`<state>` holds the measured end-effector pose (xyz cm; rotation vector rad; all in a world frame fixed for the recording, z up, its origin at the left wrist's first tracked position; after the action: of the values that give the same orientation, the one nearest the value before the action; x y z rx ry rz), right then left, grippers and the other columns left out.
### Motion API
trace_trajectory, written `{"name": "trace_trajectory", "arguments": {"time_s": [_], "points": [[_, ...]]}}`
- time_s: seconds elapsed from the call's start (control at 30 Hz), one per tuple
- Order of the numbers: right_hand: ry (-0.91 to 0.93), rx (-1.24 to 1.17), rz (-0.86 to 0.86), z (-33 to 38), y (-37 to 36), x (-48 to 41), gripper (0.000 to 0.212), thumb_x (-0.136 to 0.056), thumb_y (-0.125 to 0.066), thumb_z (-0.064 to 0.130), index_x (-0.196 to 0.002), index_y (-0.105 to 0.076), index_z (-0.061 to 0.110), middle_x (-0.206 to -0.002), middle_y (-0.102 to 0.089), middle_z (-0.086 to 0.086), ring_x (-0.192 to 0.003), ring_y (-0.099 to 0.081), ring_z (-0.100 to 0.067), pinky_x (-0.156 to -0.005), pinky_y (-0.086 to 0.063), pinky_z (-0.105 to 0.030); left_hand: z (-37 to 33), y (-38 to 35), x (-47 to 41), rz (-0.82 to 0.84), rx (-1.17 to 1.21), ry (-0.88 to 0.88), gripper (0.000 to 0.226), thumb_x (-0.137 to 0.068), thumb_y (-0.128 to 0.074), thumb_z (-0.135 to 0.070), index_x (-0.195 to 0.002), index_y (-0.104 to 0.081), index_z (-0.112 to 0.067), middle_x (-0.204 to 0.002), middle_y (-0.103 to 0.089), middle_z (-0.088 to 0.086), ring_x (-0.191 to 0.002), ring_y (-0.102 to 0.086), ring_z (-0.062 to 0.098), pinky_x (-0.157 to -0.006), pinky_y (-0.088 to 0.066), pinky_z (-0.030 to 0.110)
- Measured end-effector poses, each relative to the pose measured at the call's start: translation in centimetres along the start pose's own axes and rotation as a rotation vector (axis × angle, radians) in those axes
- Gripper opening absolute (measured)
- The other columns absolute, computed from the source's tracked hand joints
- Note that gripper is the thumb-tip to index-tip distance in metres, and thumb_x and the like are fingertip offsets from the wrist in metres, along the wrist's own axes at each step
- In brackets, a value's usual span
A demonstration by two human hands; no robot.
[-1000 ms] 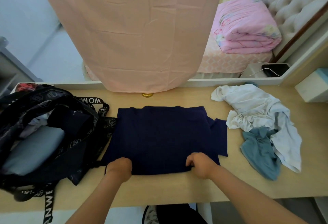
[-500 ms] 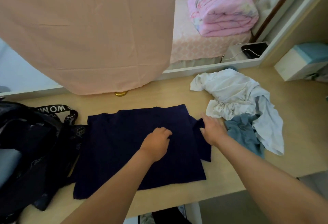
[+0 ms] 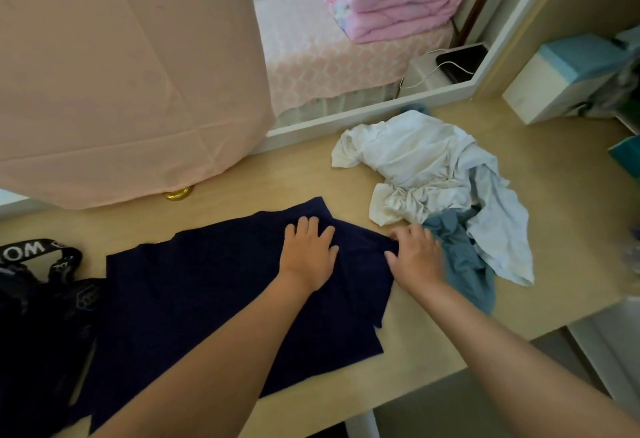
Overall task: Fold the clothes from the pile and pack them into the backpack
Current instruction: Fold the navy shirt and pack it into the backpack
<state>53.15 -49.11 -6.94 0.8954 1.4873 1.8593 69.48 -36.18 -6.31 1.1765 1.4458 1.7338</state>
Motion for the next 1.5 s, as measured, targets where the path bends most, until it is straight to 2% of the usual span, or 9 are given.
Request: {"name": "trace_trajectory", "arguments": {"time_s": [0.2,0.37,0.47,0.6,0.73,0.83,0.97,1.17,1.5], "points": [[-0.104,0.009,0.072,0.0,-0.5,0.5,0.037,-0.090,-0.059,0.053,-0.114,-0.062,0.025,-0.117,-0.054,-0.002,-0.112,-0.049,-0.023,-0.093,-0.039,-0.036,-5.7,2.0,-2.9,-0.080,0.109,-0.439,0.057,-0.093,-0.053,-0.013,-0.146,-0.036,-0.021,-0.150,-0.039,0.001,-0.123,-0.048,0.023,-0.094,-0.045,0.036],[-0.137,-0.567,0.003,1.2,1.8,0.6,0.018,-0.083,-0.065,0.032,-0.079,-0.052,0.020,-0.086,-0.055,0.003,-0.082,-0.056,-0.022,-0.067,-0.043,-0.033,-6.3,3.4,-4.2,0.160,0.543,-0.309,0.061,-0.094,-0.048,-0.007,-0.149,-0.033,-0.030,-0.140,-0.052,-0.001,-0.114,-0.059,0.025,-0.085,-0.052,0.041],[-0.197,-0.841,0.130,2.4,2.4,1.8,0.032,-0.077,-0.075,0.035,-0.099,-0.053,0.027,-0.088,-0.061,0.009,-0.080,-0.060,-0.011,-0.065,-0.047,-0.027,-4.0,4.6,-4.4,0.126,0.682,-0.246,0.043,-0.088,-0.047,-0.002,-0.119,-0.065,-0.025,-0.114,-0.066,-0.003,-0.103,-0.061,0.019,-0.086,-0.052,0.035],[-0.198,-0.691,0.445,2.6,-0.1,3.9,0.026,-0.069,-0.075,0.038,-0.089,-0.064,0.026,-0.085,-0.070,0.008,-0.080,-0.068,-0.013,-0.076,-0.059,-0.044,-0.5,5.0,-2.8,0.069,0.709,-0.246,0.029,-0.082,-0.052,0.003,-0.087,-0.070,-0.019,-0.089,-0.062,-0.008,-0.089,-0.061,0.015,-0.080,-0.050,0.027],[-0.153,-0.638,0.397,3.5,0.9,5.0,0.023,-0.073,-0.068,0.030,-0.076,-0.055,0.011,-0.076,-0.066,-0.004,-0.074,-0.066,-0.023,-0.068,-0.057,-0.041,2.6,4.9,-0.9,-0.021,0.757,-0.223,0.039,-0.078,-0.056,0.007,-0.073,-0.065,-0.030,-0.085,-0.061,-0.012,-0.080,-0.060,0.007,-0.074,-0.047,0.021],[-0.038,-0.674,0.437,5.9,2.3,6.0,0.018,-0.077,-0.070,0.022,-0.080,-0.056,0.012,-0.075,-0.064,-0.005,-0.066,-0.058,-0.017,-0.061,-0.051,-0.035,4.4,5.1,0.7,0.008,0.607,-0.233,0.045,-0.077,-0.056,0.009,-0.075,-0.065,-0.035,-0.098,-0.061,-0.013,-0.094,-0.058,0.011,-0.079,-0.050,0.029],[0.098,-0.624,0.904,9.0,1.8,8.8,0.022,-0.085,-0.069,0.043,-0.100,-0.066,0.027,-0.083,-0.070,0.005,-0.057,-0.062,-0.013,-0.058,-0.048,-0.030,5.9,4.2,2.5,0.161,0.055,-0.204,0.039,-0.087,-0.057,-0.001,-0.102,-0.068,-0.036,-0.124,-0.056,-0.008,-0.115,-0.046,0.019,-0.099,-0.038,0.034],[0.173,-0.342,0.546,8.7,0.0,8.5,0.033,-0.099,-0.048,0.024,-0.130,-0.060,0.027,-0.114,-0.066,0.004,-0.104,-0.062,-0.017,-0.089,-0.049,-0.028,2.6,2.1,4.6,0.148,0.034,-0.369,0.058,-0.091,-0.053,-0.008,-0.144,-0.042,-0.030,-0.152,-0.035,-0.002,-0.136,-0.034,0.022,-0.108,-0.034,0.039],[-0.073,-0.354,0.264,7.2,-1.3,7.8,0.039,-0.097,-0.059,0.034,-0.132,-0.048,0.023,-0.128,-0.052,0.003,-0.106,-0.059,-0.018,-0.080,-0.048,-0.031,-1.1,2.4,2.4,0.111,-0.029,-0.484,0.056,-0.091,-0.050,-0.001,-0.142,-0.042,-0.022,-0.154,-0.030,-0.001,-0.113,-0.052,0.022,-0.080,-0.049,0.034]]}}
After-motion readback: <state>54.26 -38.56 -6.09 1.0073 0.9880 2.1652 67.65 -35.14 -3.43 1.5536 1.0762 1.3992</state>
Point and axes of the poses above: each hand's wrist, its own x-axis away from the middle knuckle, its own y-axis out of the back of the hand, z = x × y, the point moved 4 cm from there along -x, towards the middle knuckle
